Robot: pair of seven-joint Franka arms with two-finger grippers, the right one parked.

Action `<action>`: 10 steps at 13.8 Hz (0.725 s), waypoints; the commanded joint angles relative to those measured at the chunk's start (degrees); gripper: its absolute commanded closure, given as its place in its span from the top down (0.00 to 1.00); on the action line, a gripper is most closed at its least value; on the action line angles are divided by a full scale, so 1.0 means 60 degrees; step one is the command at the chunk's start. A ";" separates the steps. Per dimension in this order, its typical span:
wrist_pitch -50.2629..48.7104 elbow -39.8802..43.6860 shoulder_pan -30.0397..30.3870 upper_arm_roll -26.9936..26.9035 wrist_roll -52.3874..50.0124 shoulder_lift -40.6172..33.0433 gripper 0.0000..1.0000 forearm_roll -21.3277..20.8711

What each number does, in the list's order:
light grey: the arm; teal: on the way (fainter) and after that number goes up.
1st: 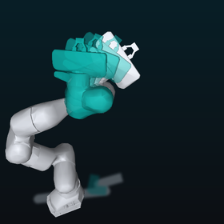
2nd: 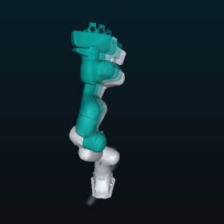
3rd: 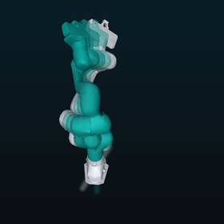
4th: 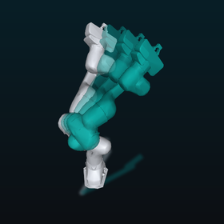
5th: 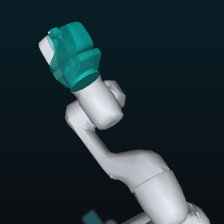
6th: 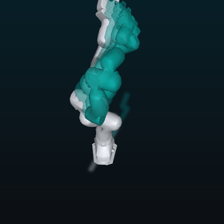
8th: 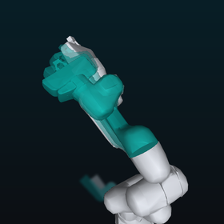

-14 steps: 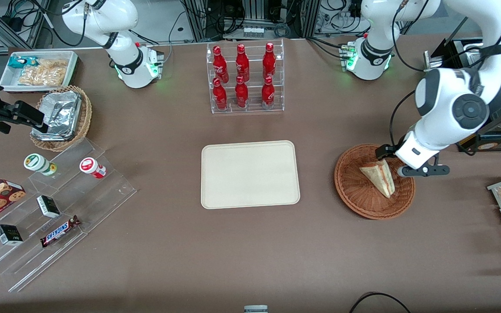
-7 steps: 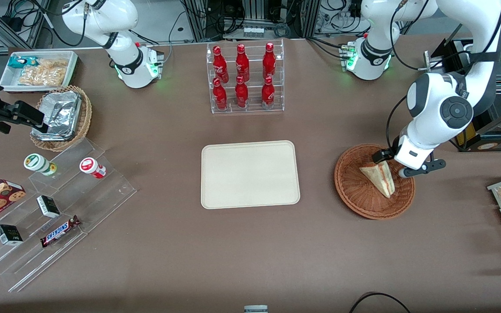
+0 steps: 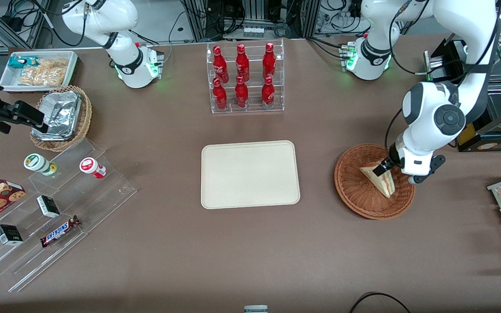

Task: Place sandwich from basket to tray
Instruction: 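Lower the left gripper onto the sandwich and close on it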

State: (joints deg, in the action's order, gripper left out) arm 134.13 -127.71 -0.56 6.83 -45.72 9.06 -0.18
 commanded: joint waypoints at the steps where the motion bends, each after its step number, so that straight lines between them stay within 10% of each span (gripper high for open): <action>1: 0.0262 -0.0028 0.0108 0.0063 -0.0348 0.0334 1.00 0.0031; 7: 0.0921 0.0030 0.0093 0.0063 -0.0262 0.1111 0.94 0.0353; 10: 0.0819 0.0030 0.0064 0.0048 -0.0188 0.1111 0.24 0.0222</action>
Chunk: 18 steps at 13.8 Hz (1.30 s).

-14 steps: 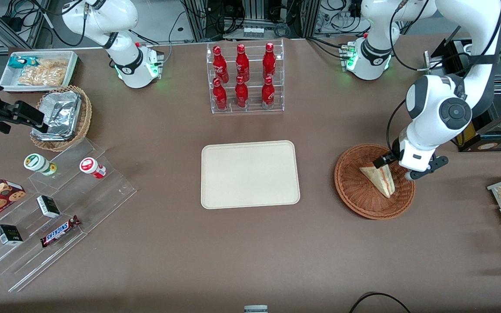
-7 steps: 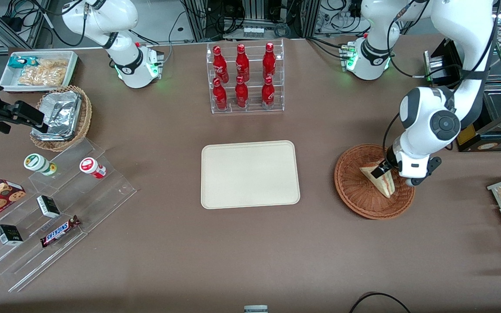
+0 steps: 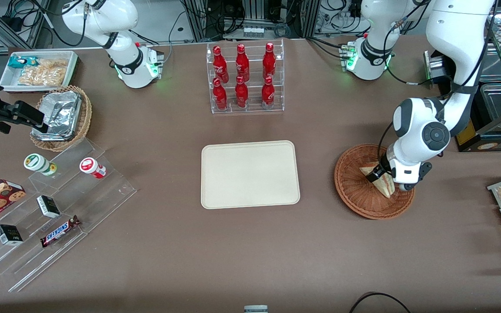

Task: Place sandwich from basket to tray
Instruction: 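Lift the sandwich and carry it over the beige tray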

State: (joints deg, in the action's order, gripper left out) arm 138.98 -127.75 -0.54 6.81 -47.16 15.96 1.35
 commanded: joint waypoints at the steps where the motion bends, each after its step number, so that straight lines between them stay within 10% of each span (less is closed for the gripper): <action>1: -0.0048 0.0037 0.0075 0.0052 0.0139 -0.0067 0.16 -0.0064; 10: -0.4529 0.2701 -0.0582 0.0242 0.0594 -0.0229 0.02 -0.0006; 18: -0.4254 0.3901 -0.3408 0.0286 0.0610 0.0823 0.06 0.0053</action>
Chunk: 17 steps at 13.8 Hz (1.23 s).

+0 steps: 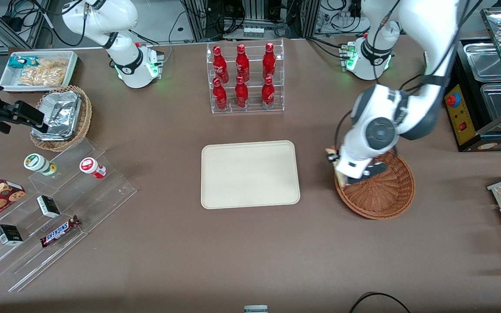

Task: Place sandwich from basket to tray
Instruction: 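Lift the sandwich and carry it over the beige tray, then lower the sandwich onto the tray with the left gripper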

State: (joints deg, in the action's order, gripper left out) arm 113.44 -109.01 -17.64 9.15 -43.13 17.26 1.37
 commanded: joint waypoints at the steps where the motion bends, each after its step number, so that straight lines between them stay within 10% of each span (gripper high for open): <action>1: 0.0019 0.1115 -0.0865 -0.0118 -0.0266 0.0870 0.06 0.0036; 17: 0.1248 0.4457 -0.3827 -0.0133 -0.2597 0.4168 0.04 -0.0741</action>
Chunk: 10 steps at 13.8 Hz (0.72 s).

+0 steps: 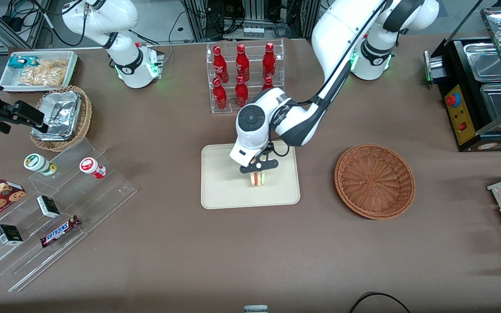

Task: Place sandwich from basket to tray
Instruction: 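Lower the sandwich onto the tray with the left gripper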

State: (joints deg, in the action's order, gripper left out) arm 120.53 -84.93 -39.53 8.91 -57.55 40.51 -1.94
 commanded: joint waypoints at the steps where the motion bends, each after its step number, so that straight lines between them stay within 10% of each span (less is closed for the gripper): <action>1: 0.0096 0.0603 -0.0251 -0.0123 -0.0208 0.0453 0.04 -0.0189; 10: 0.0402 0.0986 -0.0252 -0.0109 -0.0090 0.0982 0.19 -0.0160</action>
State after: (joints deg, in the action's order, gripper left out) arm 122.02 -80.81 -40.11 8.89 -57.55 45.19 -2.11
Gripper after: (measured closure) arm 0.846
